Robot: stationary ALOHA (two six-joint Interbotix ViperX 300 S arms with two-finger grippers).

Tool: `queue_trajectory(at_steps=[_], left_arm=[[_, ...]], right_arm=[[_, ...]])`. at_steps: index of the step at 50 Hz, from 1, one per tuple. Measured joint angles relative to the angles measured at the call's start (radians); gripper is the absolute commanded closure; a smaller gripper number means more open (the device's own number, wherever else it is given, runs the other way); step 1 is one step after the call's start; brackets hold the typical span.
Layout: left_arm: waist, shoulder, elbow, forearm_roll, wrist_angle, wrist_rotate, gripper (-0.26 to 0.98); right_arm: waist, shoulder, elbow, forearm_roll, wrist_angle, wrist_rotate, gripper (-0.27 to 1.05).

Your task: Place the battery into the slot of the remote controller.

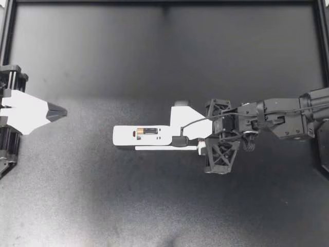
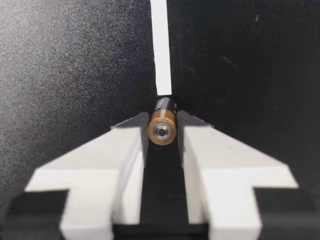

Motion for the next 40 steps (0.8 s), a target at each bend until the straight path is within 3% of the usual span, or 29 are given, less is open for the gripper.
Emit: queue_trajectory(at_steps=[9, 20, 30, 40], left_arm=[[-0.002, 0.000, 0.002, 0.000, 0.000, 0.000, 0.88], [0.002, 0.080, -0.009, 0.000, 0.060, -0.005, 0.88], [0.026, 0.288, -0.107, 0.000, 0.245, -0.009, 0.88], [0.041, 0.457, -0.183, 0.000, 0.359, -0.005, 0.88]], right_arm=[[0.000, 0.000, 0.000, 0.000, 0.000, 0.002, 0.81], [-0.002, -0.057, 0.028, -0.002, -0.072, 0.002, 0.84], [-0.003, -0.153, 0.152, 0.000, -0.413, 0.009, 0.84], [-0.015, -0.140, 0.255, 0.000, -0.792, 0.003, 0.84]])
